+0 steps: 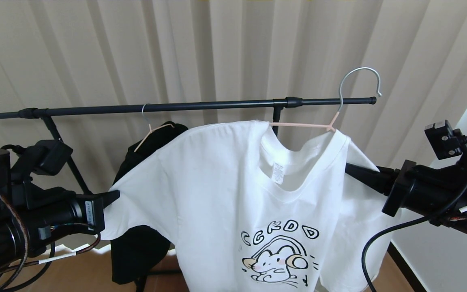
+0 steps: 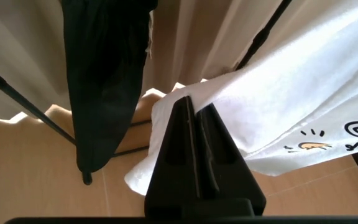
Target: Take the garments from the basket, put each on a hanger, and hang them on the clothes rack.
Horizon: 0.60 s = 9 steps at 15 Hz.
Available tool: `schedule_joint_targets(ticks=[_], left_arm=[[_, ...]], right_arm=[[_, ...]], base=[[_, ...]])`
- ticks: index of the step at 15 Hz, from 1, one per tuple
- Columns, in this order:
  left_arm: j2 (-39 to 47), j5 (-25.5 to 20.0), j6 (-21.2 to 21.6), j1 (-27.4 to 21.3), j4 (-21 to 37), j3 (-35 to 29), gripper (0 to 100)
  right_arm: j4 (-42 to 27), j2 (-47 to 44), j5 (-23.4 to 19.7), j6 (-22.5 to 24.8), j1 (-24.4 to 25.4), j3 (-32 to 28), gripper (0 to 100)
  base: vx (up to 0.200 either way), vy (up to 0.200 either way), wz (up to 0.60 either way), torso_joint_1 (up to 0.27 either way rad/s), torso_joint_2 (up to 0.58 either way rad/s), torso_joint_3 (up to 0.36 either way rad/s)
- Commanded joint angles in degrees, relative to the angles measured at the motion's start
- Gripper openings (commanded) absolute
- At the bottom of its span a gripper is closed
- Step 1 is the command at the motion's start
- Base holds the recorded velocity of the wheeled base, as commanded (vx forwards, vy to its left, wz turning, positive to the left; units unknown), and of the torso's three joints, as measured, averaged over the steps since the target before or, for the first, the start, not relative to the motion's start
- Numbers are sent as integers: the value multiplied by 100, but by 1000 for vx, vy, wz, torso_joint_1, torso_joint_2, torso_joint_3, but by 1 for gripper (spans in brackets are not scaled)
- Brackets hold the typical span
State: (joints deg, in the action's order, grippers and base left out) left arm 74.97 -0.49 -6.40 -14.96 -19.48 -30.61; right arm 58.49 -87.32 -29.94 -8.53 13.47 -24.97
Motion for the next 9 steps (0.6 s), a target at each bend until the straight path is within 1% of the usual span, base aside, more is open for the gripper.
schedule_joint_targets(ticks=[1, 2, 3, 6, 7, 8, 9], left_arm=[[-18, -13, -2, 37, -3, 2, 0], [-9, -13, -2, 37, 6, 20, 0], [-18, -13, -2, 19, 6, 20, 100], [-62, -22, -2, 2, -21, 20, 100], [-229, -39, -10, 2, -12, -33, 100], [-352, -206, 7, 2, -12, -59, 100], [-360, -215, 7, 10, -12, -59, 100]], right_arm=[[-4, 5, -3, 1, -2, 1, 0], [4, 5, -3, 1, -2, 1, 0], [-4, -4, -3, 1, -2, 1, 0], [-4, -22, -3, 1, -2, 9, 0], [-4, -31, -3, 1, -2, 9, 0], [-4, -39, -3, 1, -2, 1, 0], [-4, -39, -3, 1, -2, 1, 0]], base=[[0, 0, 0, 0, 0, 0], [0, 0, 0, 0, 0, 0], [0, 0, 0, 0, 0, 0], [0, 0, 0, 0, 0, 0], [0, 0, 0, 0, 0, 0], [0, 0, 0, 0, 0, 0], [0, 0, 0, 0, 0, 0]])
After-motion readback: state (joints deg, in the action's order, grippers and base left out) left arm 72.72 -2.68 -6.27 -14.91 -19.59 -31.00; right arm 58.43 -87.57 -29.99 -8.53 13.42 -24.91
